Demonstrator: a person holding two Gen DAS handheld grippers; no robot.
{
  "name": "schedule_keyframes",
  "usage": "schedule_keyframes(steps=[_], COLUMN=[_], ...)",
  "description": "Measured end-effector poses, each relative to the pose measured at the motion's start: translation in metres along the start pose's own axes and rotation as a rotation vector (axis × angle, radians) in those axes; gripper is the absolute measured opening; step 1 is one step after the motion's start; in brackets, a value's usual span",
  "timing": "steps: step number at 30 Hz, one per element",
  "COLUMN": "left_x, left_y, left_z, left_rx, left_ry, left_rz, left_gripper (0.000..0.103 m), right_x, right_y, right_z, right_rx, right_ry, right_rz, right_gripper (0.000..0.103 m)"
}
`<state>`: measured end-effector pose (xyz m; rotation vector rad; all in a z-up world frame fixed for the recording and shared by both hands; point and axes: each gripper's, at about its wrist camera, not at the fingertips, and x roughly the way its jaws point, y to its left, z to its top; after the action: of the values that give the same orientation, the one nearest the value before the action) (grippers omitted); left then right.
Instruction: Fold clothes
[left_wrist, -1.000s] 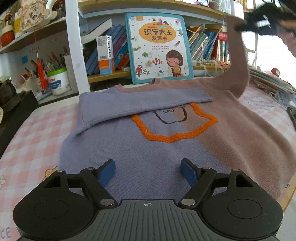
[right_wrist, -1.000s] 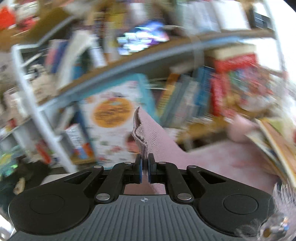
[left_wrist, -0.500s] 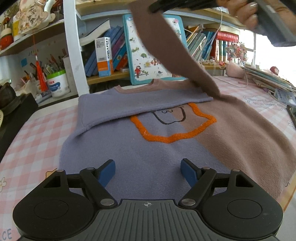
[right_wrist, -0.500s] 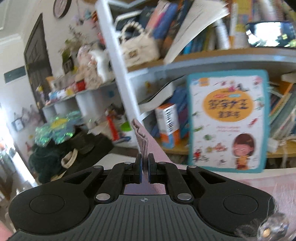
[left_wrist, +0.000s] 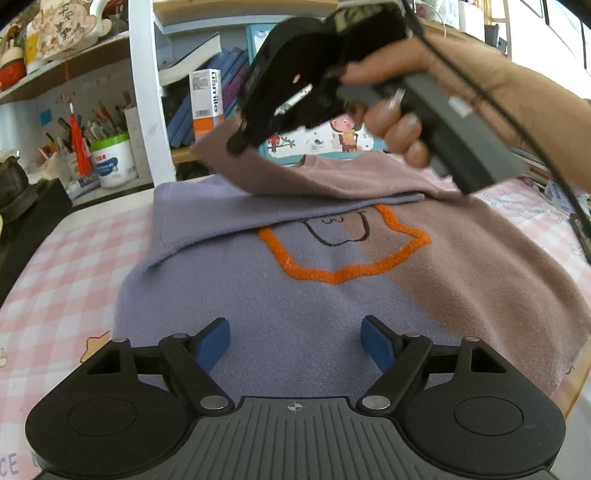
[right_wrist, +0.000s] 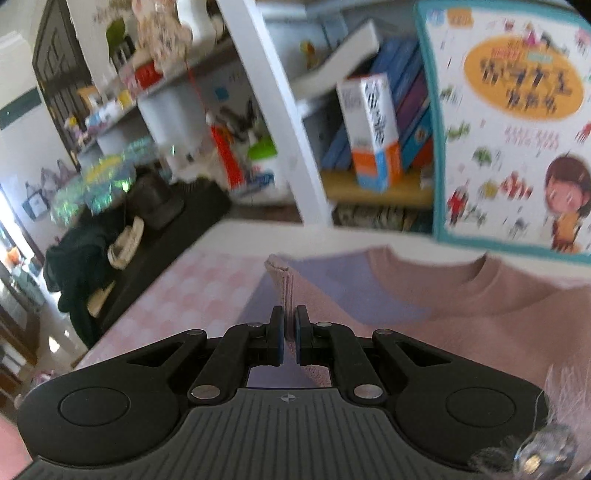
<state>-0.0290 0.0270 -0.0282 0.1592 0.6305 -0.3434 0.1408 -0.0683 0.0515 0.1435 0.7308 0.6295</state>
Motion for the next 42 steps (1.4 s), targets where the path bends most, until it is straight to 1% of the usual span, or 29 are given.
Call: schedule_keyframes(steps=[2,3,4,6,8,10,13,20,31,34,37,42], left_x=[0.000,0.000,-0.001,-0.001,-0.001,-0.001,-0.001,-0.002,-0.004,-0.012,-0.022,-0.044], left_y=[0.000,0.000,0.000,0.000,0.000,0.000,0.000,-0.003,-0.008,-0.003,0.009,0.029], left_z=[0.000,0.000,0.000,0.000,0.000,0.000,0.001,0.001,0.001,0.000,0.000,0.002], left_rx=[-0.001,-0.001,-0.001,0.000,0.001,0.003,0.007,0.018,0.058,0.025,-0.033,-0.068], left_ry=[0.001,0.002,0.002,0.002,0.003,0.003,0.003,0.002,-0.020,-0.042,-0.040,-0.040], left_rz=[0.001,0.001,0.002,0.004,0.007,0.008,0.013,0.028,0.067,0.053,0.023,0.062], left_gripper=[0.081,0.082,0.082,0.082,0.083,0.083,0.083,0.085,0.086,0.086,0.086,0.086], right_x=[0.006,0.010,0.009,0.007,0.001,-0.006,-0.021,-0.062,-0.109,-0.128,-0.147,-0.179], right_y=[0.002,0.003,0.004,0.008,0.008,0.007,0.002,-0.012,-0.020,-0.026,-0.031,-0.040], right_z=[-0.005,-0.007,-0.009,-0.013,-0.015,-0.018,-0.024,-0.049,-0.106,-0.121,-0.137,-0.163], right_rx=[0.003,0.005,-0.002,-0.020,-0.027,-0.030,-0.032,-0.037,-0.062,-0.062,-0.062,-0.063], right_ry=[0.025,0.038,0.039,0.037,0.035,0.032,0.023,0.019,0.032,0.035,0.039,0.045], right_rz=[0.017,0.025,0.032,0.041,0.046,0.048,0.038,0.009,-0.052,-0.086,-0.120,-0.177], right_gripper=[0.009,0.017,0.027,0.035,0.038,0.043,0.046,0.048,0.049,0.049,0.051,0.051])
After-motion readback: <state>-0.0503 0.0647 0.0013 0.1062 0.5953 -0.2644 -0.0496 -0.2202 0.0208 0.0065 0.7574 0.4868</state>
